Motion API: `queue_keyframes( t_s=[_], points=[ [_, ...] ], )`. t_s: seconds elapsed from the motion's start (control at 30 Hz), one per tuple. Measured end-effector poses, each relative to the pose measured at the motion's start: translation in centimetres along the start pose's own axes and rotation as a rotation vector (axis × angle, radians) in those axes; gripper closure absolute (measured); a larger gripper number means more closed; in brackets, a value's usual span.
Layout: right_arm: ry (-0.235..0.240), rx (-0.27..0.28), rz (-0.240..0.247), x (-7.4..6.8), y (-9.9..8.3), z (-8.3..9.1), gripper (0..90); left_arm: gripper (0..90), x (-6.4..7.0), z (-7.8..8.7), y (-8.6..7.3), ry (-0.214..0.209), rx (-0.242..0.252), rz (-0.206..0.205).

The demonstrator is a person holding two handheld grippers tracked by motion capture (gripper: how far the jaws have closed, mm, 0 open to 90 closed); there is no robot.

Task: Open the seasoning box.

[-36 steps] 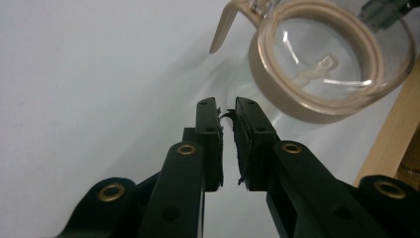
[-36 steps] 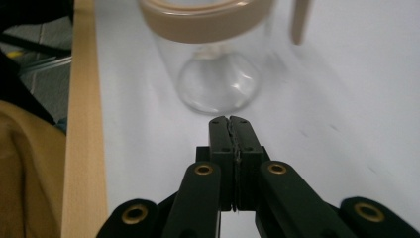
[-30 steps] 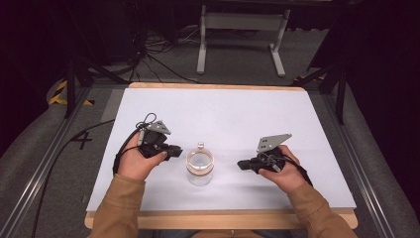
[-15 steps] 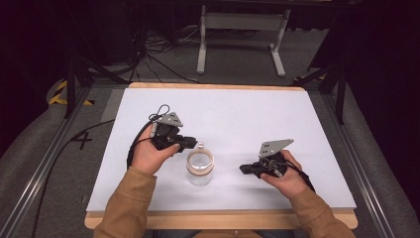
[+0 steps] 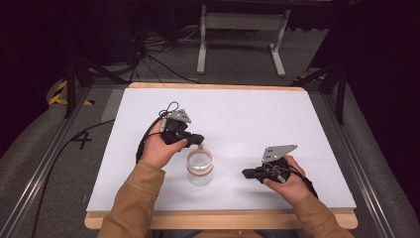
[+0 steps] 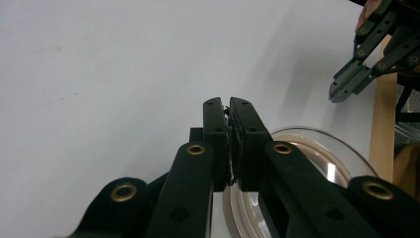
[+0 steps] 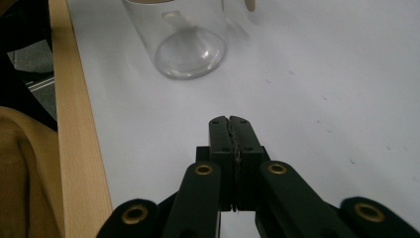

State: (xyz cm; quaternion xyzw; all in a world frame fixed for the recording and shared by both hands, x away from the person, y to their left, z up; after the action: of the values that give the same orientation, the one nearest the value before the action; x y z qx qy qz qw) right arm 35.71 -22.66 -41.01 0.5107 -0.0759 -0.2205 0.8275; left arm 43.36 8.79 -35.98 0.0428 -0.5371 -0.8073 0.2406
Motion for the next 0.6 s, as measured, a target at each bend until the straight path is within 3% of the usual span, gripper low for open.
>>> queue_keyframes(
  t_s=[0.27,0.6],
  points=[
    [0.013,0.006,0.004,-0.1,-0.2,0.0,90.0,86.2,-0.3,-0.1,0.0,0.017,0.001,0.004],
    [0.043,0.022,0.017,-1.0,0.9,-1.0,90.0,86.7,-0.5,-0.2,-0.1,-0.011,0.0,0.022]
  ],
)
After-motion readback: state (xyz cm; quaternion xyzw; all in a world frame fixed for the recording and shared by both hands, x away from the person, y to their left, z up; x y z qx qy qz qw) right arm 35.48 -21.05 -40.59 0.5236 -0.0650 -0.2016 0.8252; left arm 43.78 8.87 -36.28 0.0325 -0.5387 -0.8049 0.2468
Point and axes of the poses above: each handheld gripper's, and its own axes: z roughly backward along the jaws, y roughly out of its top, x roughly to its right, the point moved 1 cm from there along -z, roughly forward along the jaws, and after that the axes turned 14 degrees about x, right-handed, at the moved point
